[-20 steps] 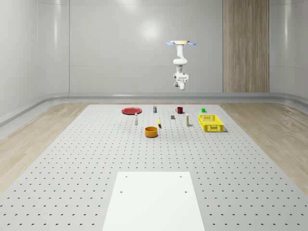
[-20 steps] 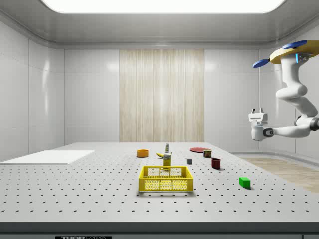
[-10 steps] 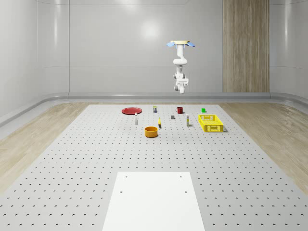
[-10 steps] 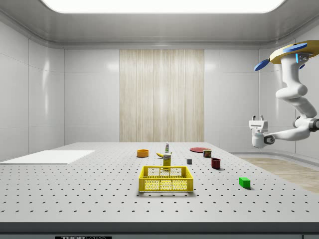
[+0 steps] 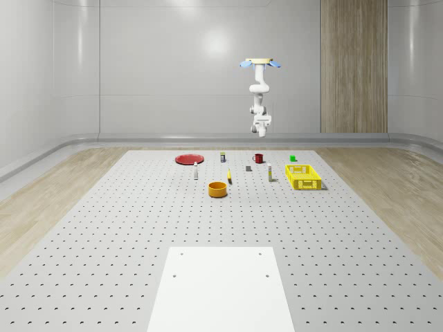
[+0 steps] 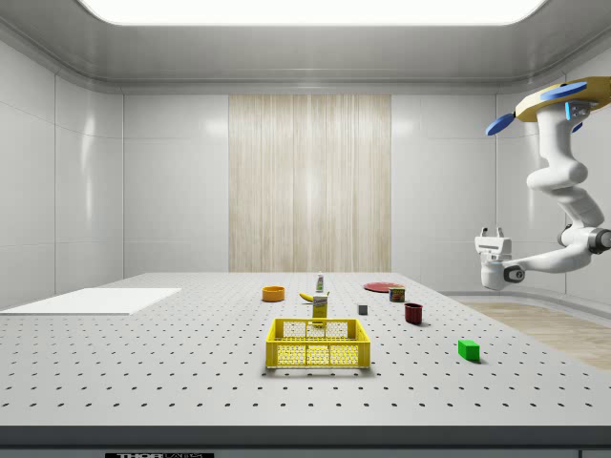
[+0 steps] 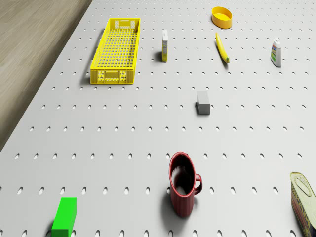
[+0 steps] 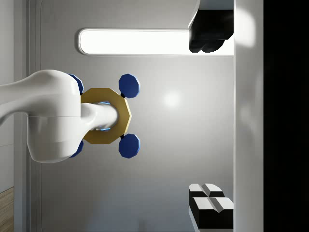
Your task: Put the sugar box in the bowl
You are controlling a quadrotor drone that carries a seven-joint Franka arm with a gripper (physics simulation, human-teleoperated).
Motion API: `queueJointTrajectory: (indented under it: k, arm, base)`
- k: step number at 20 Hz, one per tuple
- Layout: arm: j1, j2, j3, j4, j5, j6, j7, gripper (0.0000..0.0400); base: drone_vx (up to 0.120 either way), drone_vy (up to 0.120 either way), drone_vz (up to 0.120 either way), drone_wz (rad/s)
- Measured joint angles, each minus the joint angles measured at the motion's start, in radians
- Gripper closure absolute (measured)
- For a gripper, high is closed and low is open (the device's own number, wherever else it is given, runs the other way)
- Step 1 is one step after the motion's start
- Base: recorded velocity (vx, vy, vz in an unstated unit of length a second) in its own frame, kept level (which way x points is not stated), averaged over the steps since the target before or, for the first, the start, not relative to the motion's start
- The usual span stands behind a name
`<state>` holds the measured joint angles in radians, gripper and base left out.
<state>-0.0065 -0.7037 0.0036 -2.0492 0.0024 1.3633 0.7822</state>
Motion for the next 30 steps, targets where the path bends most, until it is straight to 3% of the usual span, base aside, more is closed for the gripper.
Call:
queueJointTrajectory:
  k: [3,30]
  arm:
    - [0.000,0.001,0.000,0.005,0.000,-0.001,0.000,0.0000]
    - [-0.005,-0.010,0.010,-0.003,-0.011,0.015,0.000,0.0000]
  base:
    - [0.120,0.093,0.000,0.000]
    - [0.120,0.000,0.000,0.000]
